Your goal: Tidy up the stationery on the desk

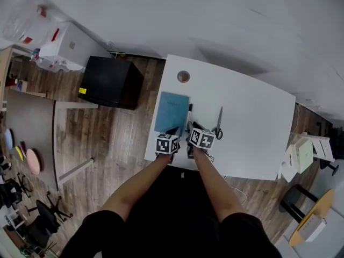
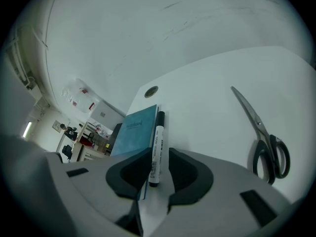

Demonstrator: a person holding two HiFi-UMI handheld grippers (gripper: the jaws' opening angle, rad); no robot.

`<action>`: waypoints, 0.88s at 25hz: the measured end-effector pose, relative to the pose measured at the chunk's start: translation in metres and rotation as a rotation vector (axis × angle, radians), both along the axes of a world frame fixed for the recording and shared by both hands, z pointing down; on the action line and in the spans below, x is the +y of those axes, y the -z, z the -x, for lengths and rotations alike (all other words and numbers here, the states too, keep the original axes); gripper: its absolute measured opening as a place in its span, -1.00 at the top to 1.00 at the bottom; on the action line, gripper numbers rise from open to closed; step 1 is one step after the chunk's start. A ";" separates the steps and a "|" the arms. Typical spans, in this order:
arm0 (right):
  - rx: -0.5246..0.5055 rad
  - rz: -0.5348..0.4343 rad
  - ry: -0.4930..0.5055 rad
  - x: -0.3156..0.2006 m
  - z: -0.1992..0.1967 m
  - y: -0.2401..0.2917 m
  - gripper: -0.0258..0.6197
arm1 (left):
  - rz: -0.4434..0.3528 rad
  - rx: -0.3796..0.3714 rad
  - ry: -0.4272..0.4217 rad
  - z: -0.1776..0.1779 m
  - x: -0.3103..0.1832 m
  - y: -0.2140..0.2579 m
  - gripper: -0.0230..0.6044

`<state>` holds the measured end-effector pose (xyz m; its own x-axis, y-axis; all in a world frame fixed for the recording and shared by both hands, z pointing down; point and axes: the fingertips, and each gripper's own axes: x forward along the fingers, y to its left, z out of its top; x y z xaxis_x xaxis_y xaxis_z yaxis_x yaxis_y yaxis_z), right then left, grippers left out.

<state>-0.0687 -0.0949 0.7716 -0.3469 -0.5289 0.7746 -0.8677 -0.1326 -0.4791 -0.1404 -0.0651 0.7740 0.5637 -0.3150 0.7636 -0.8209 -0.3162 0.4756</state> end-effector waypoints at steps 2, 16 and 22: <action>0.006 -0.005 0.003 0.003 -0.003 0.001 0.60 | -0.004 0.002 -0.008 -0.002 0.001 0.001 0.88; 0.207 -0.026 -0.010 0.048 -0.103 0.009 0.60 | -0.039 0.025 -0.089 -0.037 0.021 0.009 0.88; 0.263 0.003 -0.058 0.067 -0.131 0.005 0.58 | -0.050 0.039 -0.177 -0.071 0.036 0.013 0.88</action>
<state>0.0624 -0.0280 0.7669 -0.1025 -0.5400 0.8354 -0.9531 -0.1871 -0.2379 -0.0695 -0.0292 0.7607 0.6427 -0.2452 0.7258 -0.7315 -0.4778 0.4863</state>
